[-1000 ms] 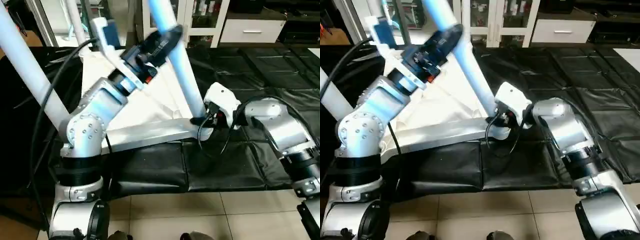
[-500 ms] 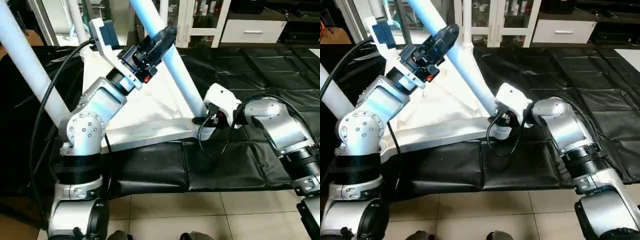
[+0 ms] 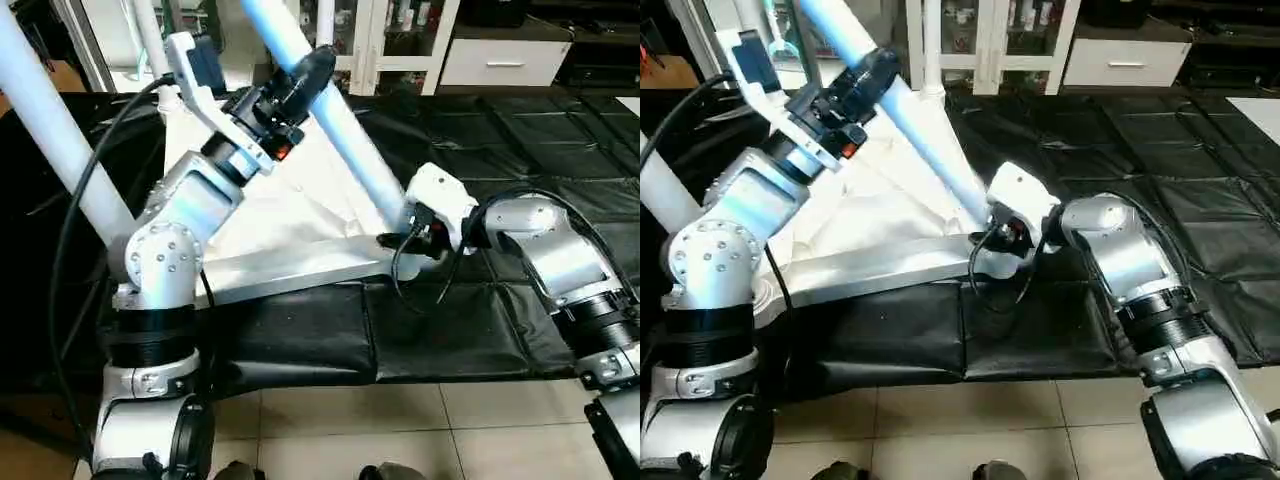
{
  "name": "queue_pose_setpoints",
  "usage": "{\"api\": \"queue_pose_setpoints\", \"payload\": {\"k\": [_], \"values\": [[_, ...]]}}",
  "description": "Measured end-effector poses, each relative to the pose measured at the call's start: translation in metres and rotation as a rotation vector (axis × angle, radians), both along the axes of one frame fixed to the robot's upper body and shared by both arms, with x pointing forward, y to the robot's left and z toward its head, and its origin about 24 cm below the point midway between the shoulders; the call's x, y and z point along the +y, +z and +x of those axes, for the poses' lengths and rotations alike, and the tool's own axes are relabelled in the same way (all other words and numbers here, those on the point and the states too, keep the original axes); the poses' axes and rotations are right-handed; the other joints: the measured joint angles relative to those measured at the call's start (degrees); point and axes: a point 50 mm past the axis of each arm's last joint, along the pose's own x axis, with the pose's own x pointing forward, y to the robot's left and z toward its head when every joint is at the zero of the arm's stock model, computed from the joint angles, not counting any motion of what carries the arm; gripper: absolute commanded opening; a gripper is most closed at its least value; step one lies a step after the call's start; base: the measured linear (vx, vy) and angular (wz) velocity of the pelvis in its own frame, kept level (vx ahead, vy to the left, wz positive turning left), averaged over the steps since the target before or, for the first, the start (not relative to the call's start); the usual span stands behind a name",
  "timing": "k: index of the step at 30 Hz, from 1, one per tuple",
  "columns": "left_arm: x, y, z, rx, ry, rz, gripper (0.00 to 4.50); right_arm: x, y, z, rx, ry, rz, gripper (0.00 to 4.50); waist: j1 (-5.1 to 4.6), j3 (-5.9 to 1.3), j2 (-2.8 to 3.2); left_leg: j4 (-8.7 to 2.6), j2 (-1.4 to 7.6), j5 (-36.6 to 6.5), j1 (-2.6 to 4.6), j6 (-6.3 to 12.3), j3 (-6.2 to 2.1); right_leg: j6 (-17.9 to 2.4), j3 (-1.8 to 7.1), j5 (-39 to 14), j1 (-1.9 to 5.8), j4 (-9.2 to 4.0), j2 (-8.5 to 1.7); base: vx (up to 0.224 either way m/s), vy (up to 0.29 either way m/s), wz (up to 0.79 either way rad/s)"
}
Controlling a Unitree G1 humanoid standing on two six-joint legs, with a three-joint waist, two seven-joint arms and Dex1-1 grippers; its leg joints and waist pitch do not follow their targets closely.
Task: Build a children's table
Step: Insert table leg to table base
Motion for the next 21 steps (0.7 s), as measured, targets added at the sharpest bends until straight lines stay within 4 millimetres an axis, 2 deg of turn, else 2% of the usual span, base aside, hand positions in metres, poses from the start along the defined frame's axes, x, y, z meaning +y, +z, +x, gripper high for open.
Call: {"api": "queue_pose_setpoints", "payload": {"k": [3,6,8,11,12,15,17,21], "values": [[0.003,0.000,0.002,-0.011,0.055,0.020,1.56,-0.001,0.004,0.002,-0.026,-0.024,0.050,3.37,-0.07,0.00,0.01,0.06,-0.01,-0.01,-0.01,-0.02,-0.04,0.00,0.01,0.02,0.01,0.00,-0.01,0.000,0.000,0.00],[0.009,0.002,0.004,-0.024,0.134,0.039,1.55,-0.004,0.008,0.003,-0.068,-0.080,0.185,3.49,-0.06,-0.01,0.03,0.06,0.00,-0.10,0.00,-0.16,-0.11,0.01,-0.05,0.02,0.06,0.01,0.00,0.000,0.000,0.00],[0.013,0.002,0.006,-0.031,0.215,0.074,1.54,-0.005,0.005,0.003,-0.091,-0.158,0.242,3.81,-0.06,-0.03,0.05,0.06,0.00,-0.09,-0.01,-0.16,-0.16,0.01,-0.07,0.02,0.05,0.02,0.00,0.000,0.000,0.00],[0.028,-0.003,0.015,0.005,0.406,0.157,1.54,-0.018,0.000,0.006,-0.158,-0.384,0.172,4.01,-0.22,-0.14,0.24,0.09,-0.05,-0.04,0.01,-0.28,-0.22,0.03,-0.07,0.04,0.11,0.03,0.00,0.000,0.000,0.00],[0.033,-0.006,0.018,0.037,0.458,0.163,1.54,-0.021,-0.002,0.005,-0.150,-0.389,0.177,4.05,-0.31,-0.15,0.24,0.09,-0.06,-0.03,-0.01,-0.35,-0.23,0.04,-0.06,0.08,0.11,0.02,-0.01,0.000,0.000,0.00],[0.047,-0.016,0.025,0.115,0.567,0.148,1.54,-0.008,-0.002,-0.005,-0.149,-0.296,0.282,4.07,-1.14,-0.19,0.32,0.15,-0.07,-0.04,0.04,-0.37,-0.30,0.30,-0.04,0.35,0.13,-0.08,0.02,0.000,0.000,0.00],[0.045,-0.017,0.026,0.105,0.576,0.154,1.54,0.001,-0.004,-0.013,-0.157,-0.289,0.365,4.07,-1.28,-0.24,0.40,0.19,-0.11,-0.02,0.03,-0.40,-0.40,0.32,-0.05,0.47,0.13,-0.13,0.02,0.000,0.000,0.00],[0.042,-0.017,0.026,0.094,0.574,0.158,1.54,0.005,-0.001,-0.017,-0.171,-0.277,0.389,4.07,-1.56,-0.31,0.69,0.28,-0.15,-0.01,0.03,-0.41,-0.41,0.49,0.08,0.57,0.12,-0.18,-0.01,0.000,0.000,0.00]]}}
